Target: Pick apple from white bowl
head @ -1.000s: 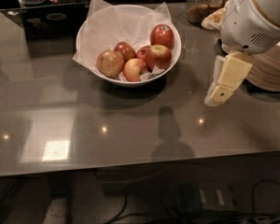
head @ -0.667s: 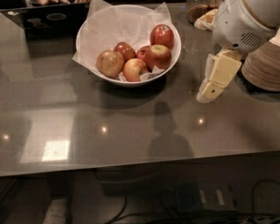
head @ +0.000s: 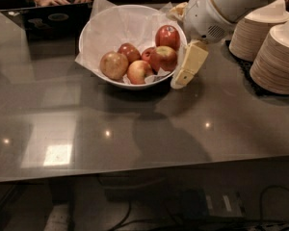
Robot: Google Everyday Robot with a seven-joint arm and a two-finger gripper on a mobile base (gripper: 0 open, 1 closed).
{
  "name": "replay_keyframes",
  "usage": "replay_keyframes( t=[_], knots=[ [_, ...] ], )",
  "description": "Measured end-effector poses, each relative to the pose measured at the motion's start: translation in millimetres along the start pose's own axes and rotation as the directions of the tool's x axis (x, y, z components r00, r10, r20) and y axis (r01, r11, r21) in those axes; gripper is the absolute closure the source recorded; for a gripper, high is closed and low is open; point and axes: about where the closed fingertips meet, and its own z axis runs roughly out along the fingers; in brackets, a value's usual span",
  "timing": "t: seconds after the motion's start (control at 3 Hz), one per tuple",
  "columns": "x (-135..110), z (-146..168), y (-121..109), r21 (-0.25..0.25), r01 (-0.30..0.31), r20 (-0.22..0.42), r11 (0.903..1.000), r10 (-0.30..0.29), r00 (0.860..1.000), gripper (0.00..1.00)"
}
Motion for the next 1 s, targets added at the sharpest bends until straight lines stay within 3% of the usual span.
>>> replay_keyframes(
  t=[0.67,1.0],
  knots=[
    [-3.3,4.3,-4.3,0.008,0.014,0.016,0.9999,-0.014,1.0,0.0],
    [-16.1,18.8,-15.8,0.019,0.065,0.052,0.9977,-0.066,0.996,0.0]
  ],
)
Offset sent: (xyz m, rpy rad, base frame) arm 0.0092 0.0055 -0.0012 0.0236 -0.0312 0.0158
